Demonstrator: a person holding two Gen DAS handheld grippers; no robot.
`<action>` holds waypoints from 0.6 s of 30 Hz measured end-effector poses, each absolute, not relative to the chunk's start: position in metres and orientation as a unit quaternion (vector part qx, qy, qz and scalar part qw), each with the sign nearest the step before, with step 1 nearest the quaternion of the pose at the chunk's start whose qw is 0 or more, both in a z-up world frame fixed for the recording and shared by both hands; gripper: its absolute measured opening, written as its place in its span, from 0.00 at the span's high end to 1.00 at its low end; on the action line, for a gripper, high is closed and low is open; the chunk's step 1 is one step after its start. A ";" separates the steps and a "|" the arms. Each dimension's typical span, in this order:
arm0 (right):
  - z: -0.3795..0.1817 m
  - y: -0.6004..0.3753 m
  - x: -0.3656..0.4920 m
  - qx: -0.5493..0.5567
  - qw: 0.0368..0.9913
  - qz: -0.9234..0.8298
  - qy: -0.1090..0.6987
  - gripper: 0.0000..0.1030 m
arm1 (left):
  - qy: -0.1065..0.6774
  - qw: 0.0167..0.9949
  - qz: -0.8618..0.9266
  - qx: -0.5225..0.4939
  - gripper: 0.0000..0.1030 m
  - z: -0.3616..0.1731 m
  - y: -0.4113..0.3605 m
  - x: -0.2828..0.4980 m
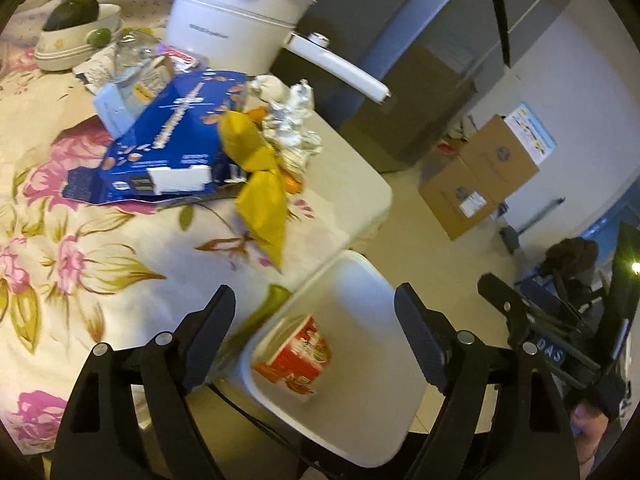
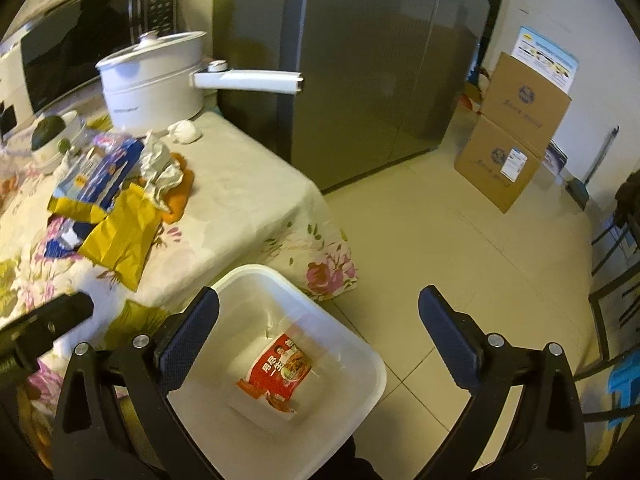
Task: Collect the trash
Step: 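Grasp the yellow wrapper with the left gripper and lift it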
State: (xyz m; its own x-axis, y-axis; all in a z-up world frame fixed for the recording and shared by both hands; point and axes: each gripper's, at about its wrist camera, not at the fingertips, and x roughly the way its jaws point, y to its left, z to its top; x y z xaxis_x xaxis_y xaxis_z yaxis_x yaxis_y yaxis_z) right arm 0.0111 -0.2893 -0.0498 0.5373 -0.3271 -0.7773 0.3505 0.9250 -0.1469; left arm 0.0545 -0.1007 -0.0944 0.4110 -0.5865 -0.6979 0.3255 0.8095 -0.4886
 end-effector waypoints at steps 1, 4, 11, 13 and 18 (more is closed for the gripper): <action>-0.051 -0.287 0.012 0.009 0.876 -0.190 0.442 0.07 | 0.471 0.828 -0.269 -0.144 0.22 -0.096 -0.098 0.057; -0.052 -0.281 0.013 0.001 0.875 -0.182 0.448 0.07 | 0.479 0.824 -0.261 -0.153 0.22 -0.102 -0.091 0.064; -0.054 -0.275 0.014 -0.007 0.874 -0.172 0.455 0.07 | 0.489 0.819 -0.244 -0.173 0.22 -0.116 -0.088 0.081; -0.055 -0.274 0.015 -0.008 0.874 -0.171 0.456 0.07 | 0.493 0.817 -0.241 -0.179 0.22 -0.122 -0.088 0.086; -0.055 -0.272 0.016 -0.009 0.874 -0.168 0.456 0.07 | 0.490 0.813 -0.246 -0.196 0.22 -0.127 -0.092 0.097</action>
